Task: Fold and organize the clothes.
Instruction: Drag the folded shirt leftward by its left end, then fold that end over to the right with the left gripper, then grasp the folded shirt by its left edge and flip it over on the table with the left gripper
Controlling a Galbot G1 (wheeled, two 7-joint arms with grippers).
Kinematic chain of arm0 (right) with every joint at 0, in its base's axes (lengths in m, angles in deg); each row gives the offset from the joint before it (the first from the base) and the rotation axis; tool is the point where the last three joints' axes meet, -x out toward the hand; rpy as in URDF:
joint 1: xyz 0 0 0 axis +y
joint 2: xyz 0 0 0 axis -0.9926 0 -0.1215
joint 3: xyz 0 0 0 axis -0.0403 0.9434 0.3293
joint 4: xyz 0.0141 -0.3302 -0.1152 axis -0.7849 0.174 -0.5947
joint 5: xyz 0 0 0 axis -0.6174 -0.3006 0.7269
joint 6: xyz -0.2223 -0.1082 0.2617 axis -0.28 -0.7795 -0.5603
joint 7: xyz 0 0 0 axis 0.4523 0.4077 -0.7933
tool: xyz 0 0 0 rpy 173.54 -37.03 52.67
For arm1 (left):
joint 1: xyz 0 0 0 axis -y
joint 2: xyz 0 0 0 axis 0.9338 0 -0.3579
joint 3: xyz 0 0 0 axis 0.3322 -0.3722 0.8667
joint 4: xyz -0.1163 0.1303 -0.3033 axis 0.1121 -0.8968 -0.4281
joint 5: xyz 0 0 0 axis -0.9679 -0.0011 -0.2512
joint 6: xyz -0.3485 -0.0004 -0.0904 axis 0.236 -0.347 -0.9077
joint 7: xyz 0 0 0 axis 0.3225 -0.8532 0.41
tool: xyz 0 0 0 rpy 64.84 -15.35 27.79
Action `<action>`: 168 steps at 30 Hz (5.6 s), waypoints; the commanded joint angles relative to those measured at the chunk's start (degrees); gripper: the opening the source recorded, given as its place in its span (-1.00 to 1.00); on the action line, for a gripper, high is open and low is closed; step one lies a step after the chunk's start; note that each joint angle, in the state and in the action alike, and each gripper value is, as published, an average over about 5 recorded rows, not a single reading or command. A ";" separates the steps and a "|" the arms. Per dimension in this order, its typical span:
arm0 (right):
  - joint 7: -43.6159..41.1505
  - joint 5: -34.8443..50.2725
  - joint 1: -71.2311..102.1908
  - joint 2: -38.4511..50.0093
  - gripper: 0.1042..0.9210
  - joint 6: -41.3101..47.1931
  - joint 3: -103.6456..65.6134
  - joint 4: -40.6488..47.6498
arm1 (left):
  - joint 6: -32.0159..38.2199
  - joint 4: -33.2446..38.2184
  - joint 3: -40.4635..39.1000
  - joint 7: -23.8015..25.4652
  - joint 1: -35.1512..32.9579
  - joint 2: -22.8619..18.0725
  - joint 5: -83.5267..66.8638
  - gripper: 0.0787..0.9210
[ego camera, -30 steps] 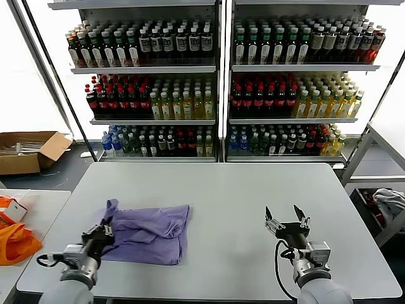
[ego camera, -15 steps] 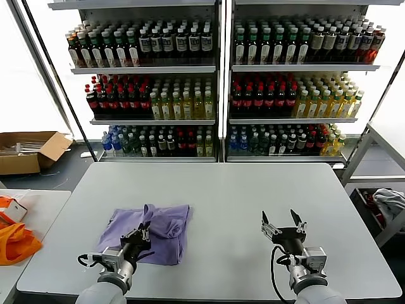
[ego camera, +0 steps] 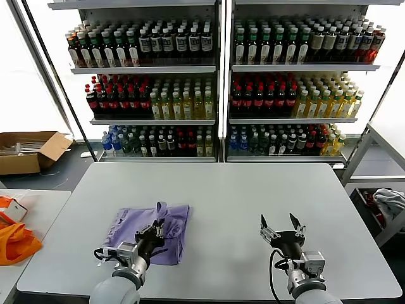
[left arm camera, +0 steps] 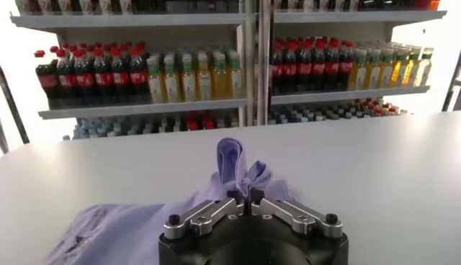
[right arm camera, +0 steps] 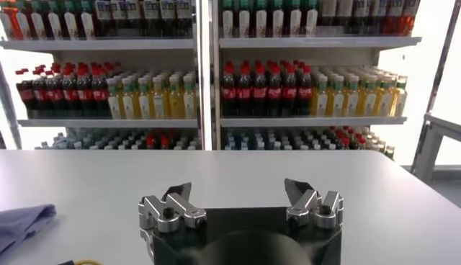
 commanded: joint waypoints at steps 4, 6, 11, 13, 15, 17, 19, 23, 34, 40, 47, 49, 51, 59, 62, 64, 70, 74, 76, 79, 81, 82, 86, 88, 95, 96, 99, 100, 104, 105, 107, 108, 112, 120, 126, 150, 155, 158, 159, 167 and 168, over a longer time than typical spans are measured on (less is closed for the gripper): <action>-0.05 -0.13 0.09 -0.28 0.76 0.00 -0.11 -0.01 | 0.51 -5.16 -2.43 0.21 3.28 -0.85 0.27 -0.94; -0.06 -0.13 0.00 -0.36 0.76 -0.03 -0.05 0.13 | 1.40 -6.03 -2.75 0.24 3.51 -1.05 0.20 -0.94; -0.13 -0.20 -0.41 -0.56 0.76 -0.17 0.47 0.84 | 4.48 -7.95 -3.50 0.35 3.69 -2.11 0.89 -0.94; -0.19 -0.24 -0.59 -0.50 0.76 -0.24 0.69 1.21 | 5.26 -8.84 -3.50 0.32 3.68 -2.51 1.42 -0.94; -0.24 -0.23 -0.80 -0.36 0.76 -0.31 0.80 1.54 | 5.77 -9.42 -3.44 0.30 3.50 -2.77 1.65 -0.93; -0.28 -0.19 -1.00 -0.15 0.76 -0.40 0.85 1.86 | 6.21 -9.48 -3.46 0.30 3.11 -2.90 1.26 -0.88; -0.32 -0.17 -1.20 0.00 0.76 -0.50 0.99 2.21 | 6.50 -8.82 -3.74 0.30 2.47 -2.99 -0.57 -0.78; -0.36 -0.20 -1.75 0.03 0.76 -0.71 1.68 2.91 | 5.83 -5.06 -4.97 -0.10 0.95 -3.40 -8.79 -0.49; -0.35 -0.05 -3.15 1.11 0.76 -1.28 2.89 4.12 | 6.70 9.95 1.76 -7.06 0.50 -3.75 -32.14 0.25; -0.34 -0.20 -3.99 1.71 0.76 -1.61 4.39 4.80 | 6.70 6.93 13.75 -6.87 0.86 2.37 -26.11 0.65; -0.35 -0.44 -4.96 2.15 0.76 -1.52 5.90 5.02 | 5.18 1.55 22.53 -0.84 -4.65 8.75 -11.30 0.77; -0.35 -0.73 -4.93 2.05 0.76 -1.60 6.37 5.23 | 4.56 0.90 23.01 0.26 -5.13 8.65 -11.63 0.77; -0.36 -1.07 -4.75 1.90 0.76 -1.70 6.86 5.37 | 3.99 0.35 22.60 0.86 -5.17 8.11 -12.20 0.77; -0.36 -1.27 -3.82 1.98 0.76 -1.80 6.40 4.77 | 3.39 -3.71 18.71 1.97 -4.55 7.55 -13.29 0.77; -0.34 -1.25 -3.39 2.01 0.76 -1.87 6.00 4.66 | 3.31 -5.75 17.76 2.35 -3.86 7.43 -14.26 0.77; -0.33 -1.29 -3.16 1.93 0.76 -1.91 5.93 4.64 | 3.33 -7.42 17.23 2.94 -3.33 7.08 -14.79 0.77; -0.36 -1.34 -3.04 1.77 0.76 -1.89 5.98 4.51 | 3.77 -10.20 16.68 4.66 -2.67 6.45 -16.05 0.77; -0.35 -1.39 -2.93 1.59 0.76 -2.00 6.15 4.78 | 3.74 -10.53 16.75 4.85 -2.45 6.74 -16.89 0.77; -0.35 -1.48 -2.76 1.39 0.76 -2.11 6.37 4.91 | 3.74 -10.86 16.75 4.89 -2.25 6.76 -16.91 0.77; -0.35 -1.60 -2.59 1.17 0.76 -2.26 6.56 4.99 | 3.78 -11.32 16.68 4.95 -2.08 6.76 -16.91 0.77; -0.36 -1.60 -2.54 1.12 0.76 -2.34 6.52 4.95 | 3.82 -11.66 16.64 4.99 -2.01 6.76 -16.91 0.77; -0.36 -1.58 -2.51 1.13 0.76 -2.39 6.47 4.92 | 3.84 -11.89 16.64 4.99 -1.95 6.75 -16.94 0.77; -0.36 -1.49 -2.39 1.21 0.76 -2.62 6.32 4.95 | 3.84 -12.73 16.67 4.95 -1.63 6.70 -17.27 0.77; -0.35 -1.49 -2.44 1.26 0.76 -2.64 6.35 4.98 | 3.76 -12.82 16.61 4.92 -1.54 6.65 -17.57 0.77; -0.37 -1.44 -2.69 1.29 0.76 -2.39 6.35 4.37 | 3.42 -12.33 15.60 4.85 -1.93 5.67 -18.11 0.73; -0.37 -1.43 -2.68 1.34 0.76 -2.38 6.32 4.36 | 3.42 -12.24 15.47 4.87 -1.98 5.49 -18.09 0.71; -0.37 -1.43 -2.65 1.43 0.76 -2.37 6.25 4.36 | 3.41 -11.93 15.06 4.87 -1.96 5.11 -18.10 0.53; -0.37 -1.43 -2.62 1.41 0.76 -2.37 6.24 4.33 | 3.40 -11.84 14.94 4.87 -1.91 5.05 -18.10 0.47; -0.38 -1.46 -2.38 1.27 0.76 -2.41 6.28 4.19 | 3.40 -11.71 14.64 4.93 -1.71 4.88 -18.18 0.18; -0.38 -1.47 -2.35 1.23 0.76 -2.42 6.27 4.17 | 3.42 -11.74 14.60 4.98 -1.71 4.85 -18.20 0.12; -0.37 -1.47 -2.35 1.18 0.76 -2.42 6.22 4.13 | 3.47 -11.79 14.57 5.14 -1.76 4.82 -18.23 -0.02; -0.36 -1.46 -2.36 1.17 0.76 -2.41 6.18 4.09 | 3.50 -11.81 14.56 5.20 -1.79 4.82 -18.23 -0.09; -0.37 -1.46 -2.47 1.12 0.76 -2.39 6.13 4.05 | 3.54 -11.81 14.72 5.28 -1.74 4.95 -18.23 -0.35; -0.37 -1.42 -2.95 1.21 0.76 -2.34 6.05 4.44 | 5.21 -10.86 17.39 4.38 -1.94 6.40 -17.82 -0.88; -0.33 -1.07 -3.45 1.79 0.76 -2.25 5.90 4.68 | 5.60 -9.89 28.07 3.13 -2.37 13.90 -18.51 -0.95; -0.55 -1.22 -2.52 0.62 0.76 -2.58 6.41 5.75 | 9.58 -6.85 12.87 8.51 -5.34 10.33 2.68 -0.95; -0.52 -1.22 -1.11 0.73 0.76 -2.68 4.75 5.40 | 8.02 -9.01 2.48 7.19 -1.96 4.31 3.29 -0.95; -0.50 -1.50 -0.27 0.44 0.76 -2.94 4.48 5.52 | 6.50 -8.45 0.19 6.32 -0.35 4.07 1.35 -0.95; -0.50 -1.61 -0.11 0.33 0.76 -3.01 4.51 5.57 | 6.12 -8.12 -0.15 6.11 -0.03 4.33 0.70 -0.95; -0.49 -2.21 -0.97 -0.53 0.76 -2.95 5.59 6.18 | 3.81 -5.56 -0.24 4.27 2.70 5.48 -4.50 -0.95; -0.49 -2.36 -1.14 -0.64 0.76 -2.88 5.85 6.21 | 3.62 -4.96 -0.33 4.03 2.85 5.51 -5.51 -0.95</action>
